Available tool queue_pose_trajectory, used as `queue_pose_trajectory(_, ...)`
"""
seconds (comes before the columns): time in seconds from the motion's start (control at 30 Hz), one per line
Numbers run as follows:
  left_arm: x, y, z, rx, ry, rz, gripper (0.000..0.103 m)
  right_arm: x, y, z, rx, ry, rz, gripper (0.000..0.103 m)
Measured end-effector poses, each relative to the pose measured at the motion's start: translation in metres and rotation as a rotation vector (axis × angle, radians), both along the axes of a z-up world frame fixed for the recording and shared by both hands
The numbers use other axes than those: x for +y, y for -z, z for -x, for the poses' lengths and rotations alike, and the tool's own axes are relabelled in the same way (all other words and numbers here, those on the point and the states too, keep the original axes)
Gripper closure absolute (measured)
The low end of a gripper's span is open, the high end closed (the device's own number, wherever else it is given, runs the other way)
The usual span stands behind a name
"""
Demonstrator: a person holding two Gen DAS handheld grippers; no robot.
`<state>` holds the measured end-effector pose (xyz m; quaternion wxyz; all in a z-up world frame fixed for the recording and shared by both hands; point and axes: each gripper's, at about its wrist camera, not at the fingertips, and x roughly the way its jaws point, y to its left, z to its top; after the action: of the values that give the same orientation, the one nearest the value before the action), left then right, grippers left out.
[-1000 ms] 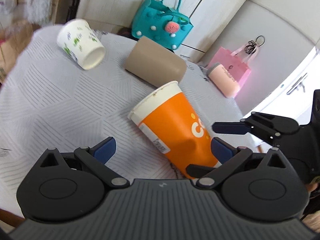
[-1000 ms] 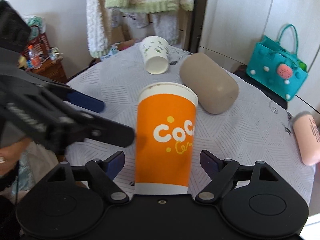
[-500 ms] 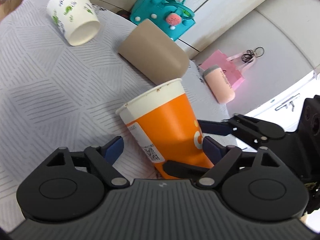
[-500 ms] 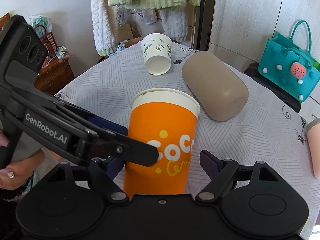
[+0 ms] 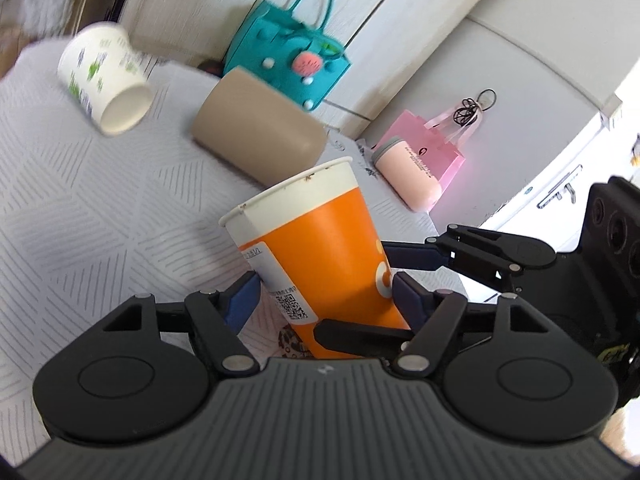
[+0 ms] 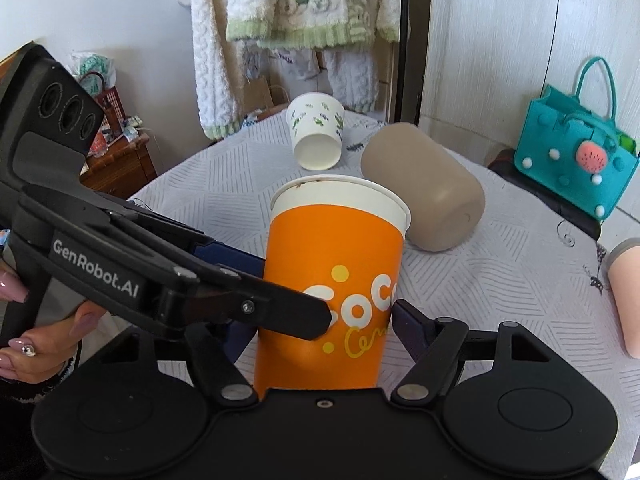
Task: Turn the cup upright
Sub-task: 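Rotate the orange cup rim-up with the right tool and set it on the table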
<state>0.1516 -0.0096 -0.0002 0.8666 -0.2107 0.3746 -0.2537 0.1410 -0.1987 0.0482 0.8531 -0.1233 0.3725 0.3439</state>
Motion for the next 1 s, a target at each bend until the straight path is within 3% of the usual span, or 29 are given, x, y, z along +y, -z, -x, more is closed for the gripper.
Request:
queue_pose_trajectory(0.17, -0.013, -0.02, 0.021, -0.128, 0.035, -0.127, 0.035, -0.003, -0.007, 0.016, -0.066, -0.025, 0.015, 0.025)
queue_pose_trajectory(0.4, -0.018, -0.042, 0.039, -0.264, 0.06, -0.212, 0.037, -0.011, -0.013, 0.039, -0.205, -0.016, -0.02, 0.025)
queue_pose_trajectory(0.77, -0.026, -0.049, 0.036, -0.334, 0.107, -0.23, 0.041, -0.022, -0.002, 0.038, -0.351, 0.024, -0.073, 0.025)
queue_pose_trajectory(1.0, -0.031, -0.052, 0.019, -0.358, 0.102, -0.241, 0.041, -0.032, 0.0, 0.019, -0.322, 0.084, -0.18, 0.026)
